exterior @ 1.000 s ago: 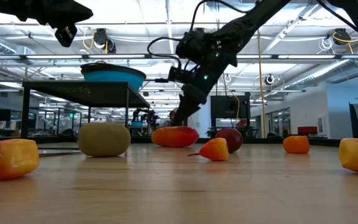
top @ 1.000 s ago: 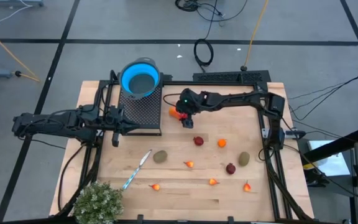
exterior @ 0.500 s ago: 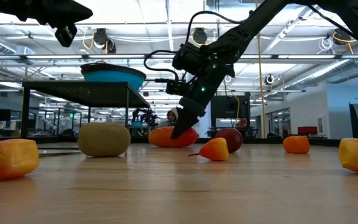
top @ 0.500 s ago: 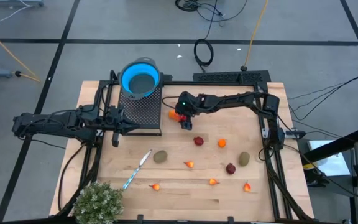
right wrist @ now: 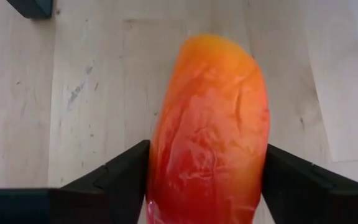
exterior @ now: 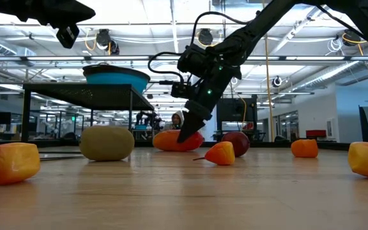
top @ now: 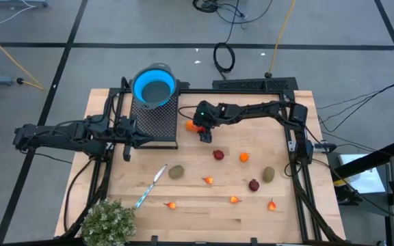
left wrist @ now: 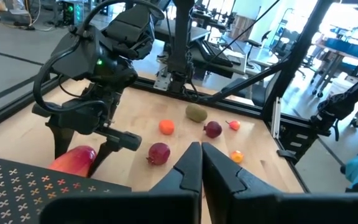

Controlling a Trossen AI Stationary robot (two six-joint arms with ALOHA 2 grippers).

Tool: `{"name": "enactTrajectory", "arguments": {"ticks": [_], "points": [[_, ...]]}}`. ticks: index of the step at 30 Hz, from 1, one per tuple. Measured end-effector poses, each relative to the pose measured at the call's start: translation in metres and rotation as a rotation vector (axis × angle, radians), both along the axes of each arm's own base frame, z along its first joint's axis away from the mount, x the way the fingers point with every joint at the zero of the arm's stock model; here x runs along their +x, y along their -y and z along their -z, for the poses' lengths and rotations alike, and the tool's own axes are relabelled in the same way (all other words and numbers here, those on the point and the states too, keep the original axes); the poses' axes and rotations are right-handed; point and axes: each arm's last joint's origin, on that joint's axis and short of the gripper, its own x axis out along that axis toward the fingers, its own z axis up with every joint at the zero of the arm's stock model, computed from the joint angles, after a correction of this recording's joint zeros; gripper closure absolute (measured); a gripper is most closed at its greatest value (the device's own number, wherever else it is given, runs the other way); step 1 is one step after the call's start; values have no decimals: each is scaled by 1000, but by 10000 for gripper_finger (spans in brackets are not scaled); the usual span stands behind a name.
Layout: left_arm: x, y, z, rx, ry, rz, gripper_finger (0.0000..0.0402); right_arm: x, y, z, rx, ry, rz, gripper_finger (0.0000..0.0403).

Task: Pick & Place Fruit
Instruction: Put the red mango into the blue strainer bowl on the shelf

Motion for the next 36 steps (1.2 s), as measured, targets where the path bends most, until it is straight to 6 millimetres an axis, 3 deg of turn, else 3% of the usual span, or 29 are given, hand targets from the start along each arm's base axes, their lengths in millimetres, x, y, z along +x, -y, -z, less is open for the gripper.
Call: {"name": "enactTrajectory", "arguments": {"ticks": [5, 10, 13, 19, 25, 31, 36], "points": [[0, 0, 0, -28, 1, -4, 398, -4, -2, -1, -9, -43, 12, 178], [1, 0, -4, -23, 46, -4, 385, -13, -10, -16, -17, -102, 12, 180], [2, 0, -8, -18, 86, -4, 381, -20, -19, -35, -25, -103, 0, 178], [5, 0, -16, -20, 164, -4, 380, -34, -39, -92, -106, 31, -9, 180], [19, -1, -22, 13, 260, -5, 380, -54, -61, -143, -272, 143, 32, 179], [38, -1, -24, 42, 332, -5, 380, -70, -77, -174, -402, 215, 106, 178], [50, -1, -23, 41, 371, -6, 374, -74, -90, -185, -512, 234, 117, 180]]}}
